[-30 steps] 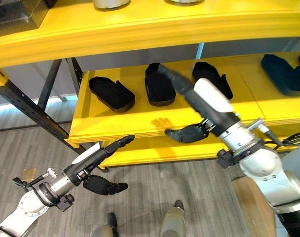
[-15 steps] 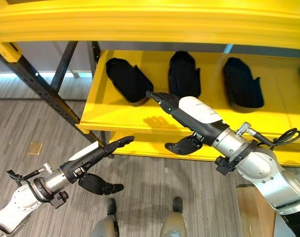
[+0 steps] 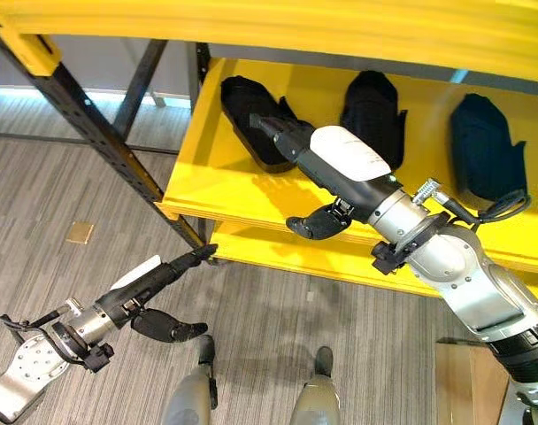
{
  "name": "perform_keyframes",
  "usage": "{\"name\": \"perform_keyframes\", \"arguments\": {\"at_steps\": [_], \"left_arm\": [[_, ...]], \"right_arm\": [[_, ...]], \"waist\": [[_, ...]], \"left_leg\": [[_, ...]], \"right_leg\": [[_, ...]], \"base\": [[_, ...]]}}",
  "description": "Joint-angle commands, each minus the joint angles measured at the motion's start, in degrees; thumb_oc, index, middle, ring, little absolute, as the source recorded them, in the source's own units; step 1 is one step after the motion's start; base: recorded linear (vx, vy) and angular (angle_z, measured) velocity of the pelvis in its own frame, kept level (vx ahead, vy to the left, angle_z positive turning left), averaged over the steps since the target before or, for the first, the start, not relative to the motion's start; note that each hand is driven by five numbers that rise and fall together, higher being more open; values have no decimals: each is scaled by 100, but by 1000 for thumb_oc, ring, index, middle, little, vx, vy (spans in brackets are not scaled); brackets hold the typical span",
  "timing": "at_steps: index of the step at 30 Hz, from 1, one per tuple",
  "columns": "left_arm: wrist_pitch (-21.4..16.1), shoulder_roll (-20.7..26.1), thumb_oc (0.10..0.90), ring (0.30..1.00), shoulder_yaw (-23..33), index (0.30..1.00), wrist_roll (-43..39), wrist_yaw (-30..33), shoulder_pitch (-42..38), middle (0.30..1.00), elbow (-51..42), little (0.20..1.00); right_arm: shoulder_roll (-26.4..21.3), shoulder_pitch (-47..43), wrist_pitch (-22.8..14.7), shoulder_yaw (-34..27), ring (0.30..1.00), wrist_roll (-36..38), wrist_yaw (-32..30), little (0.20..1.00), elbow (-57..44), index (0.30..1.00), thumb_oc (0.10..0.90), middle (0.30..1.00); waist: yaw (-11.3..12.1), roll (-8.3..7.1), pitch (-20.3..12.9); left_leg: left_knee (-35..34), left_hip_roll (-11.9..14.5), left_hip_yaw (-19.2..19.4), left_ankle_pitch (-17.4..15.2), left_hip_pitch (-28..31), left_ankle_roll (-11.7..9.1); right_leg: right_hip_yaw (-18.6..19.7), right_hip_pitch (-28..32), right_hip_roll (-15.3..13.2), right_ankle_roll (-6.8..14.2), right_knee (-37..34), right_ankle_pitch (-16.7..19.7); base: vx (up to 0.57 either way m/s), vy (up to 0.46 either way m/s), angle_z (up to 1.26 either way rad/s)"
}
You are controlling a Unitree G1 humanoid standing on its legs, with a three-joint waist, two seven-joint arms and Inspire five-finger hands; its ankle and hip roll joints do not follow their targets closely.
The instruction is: Move parts from the plastic box to the shelf.
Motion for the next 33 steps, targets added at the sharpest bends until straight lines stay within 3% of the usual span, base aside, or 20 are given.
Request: {"name": "perform_keyframes", "arguments": {"at_steps": [1, 3, 5, 6, 9, 10, 12, 14, 19, 24, 33], "left_arm": [[-624, 83, 900, 1000, 519, 1000, -71, -83, 264, 1000, -634, 1000], [-731, 79, 900, 1000, 587, 1000, -104, -255, 215, 1000, -737, 1000], [-666, -33, 900, 1000, 599, 1000, -129, -196, 207, 1000, -822, 1000], [-586, -145, 900, 1000, 627, 1000, -111, -187, 201, 1000, -866, 1000], [-479, -207, 900, 1000, 590, 1000, 142, -82, 129, 1000, -917, 1000], [-537, -191, 900, 1000, 491, 1000, 227, 134, 96, 1000, -860, 1000], [-652, -217, 900, 1000, 358, 1000, 355, 299, 19, 1000, -772, 1000], [-717, -165, 900, 1000, 251, 1000, 407, 287, -101, 1000, -687, 1000], [-818, -67, 900, 1000, 123, 1000, 402, 170, -287, 1000, -578, 1000], [-846, -114, 900, 1000, 108, 1000, 397, 262, -156, 1000, -673, 1000], [-610, -101, 900, 1000, 114, 1000, 208, 124, -64, 1000, -658, 1000]], "right_arm": [[157, -715, -226, -102, 1000, -68, -238, 1000, -120, 1000, 900, 1000], [375, -647, -88, -118, 1000, -106, -384, 1000, 96, 1000, 900, 1000], [575, -557, -260, -189, 1000, -273, -305, 1000, 167, 1000, 900, 1000], [680, -508, -249, -219, 1000, -309, -244, 1000, 105, 1000, 900, 1000], [827, -567, -113, -206, 1000, -373, -153, 1000, -57, 1000, 900, 1000], [830, -776, -109, -45, 1000, -365, -174, 1000, -24, 1000, 900, 1000], [905, -965, 41, 115, 1000, -487, -187, 1000, -62, 1000, 900, 1000], [893, -964, 172, 139, 1000, -589, -270, 1000, -121, 1000, 900, 1000], [657, -847, 133, 91, 1000, -572, -376, 1000, 1, 1000, 900, 1000], [98, -545, 142, -210, 1000, -512, -252, 1000, -220, 1000, 900, 1000], [-209, -449, 420, -406, 1000, -531, -162, 1000, 2, 1000, 900, 1000]], "waist": [[118, -198, -497], [269, -244, -546], [329, -238, -511], [328, -246, -494], [233, -325, -467], [193, -428, -424], [157, -492, -381], [92, -574, -443], [83, -606, -356], [-48, -441, -388], [-157, -436, -443]], "left_leg": [[337, -264, 408, -732, 159, 435], [514, -487, 413, -902, 114, 629], [543, -612, 297, -1018, 186, 801], [488, -637, 317, -1048, 286, 863], [381, -623, 290, -1113, 423, 812], [338, -619, 294, -1218, 489, 778], [267, -575, 319, -1347, 617, 796], [222, -596, 266, -1398, 617, 795], [288, -390, 348, -1240, 489, 621], [158, -240, 432, -992, 568, 451], [-23, -94, 554, -875, 770, 375]], "right_leg": [[353, 56, 52, -103, 340, -490], [146, 108, -99, -178, 656, -466], [153, -293, -295, -200, 1620, 17], [230, -488, -273, -190, 1774, 155], [499, -709, -40, -154, 990, 292], [584, -830, 12, 2, 217, 703], [776, -983, 91, 133, -272, 963], [1000, -723, 258, 185, -612, 897], [782, -689, 312, 100, -361, 670], [665, -473, 360, 45, -171, 225], [670, -368, 373, 12, -112, 111]], "base": [[92, 270, 35], [86, 297, 23], [111, 243, 12], [153, 89, 10], [87, -126, -13], [60, -225, -20], [68, -303, -16], [42, -338, 21], [-27, -176, 54], [52, -11, -1], [98, -25, 1]]}}
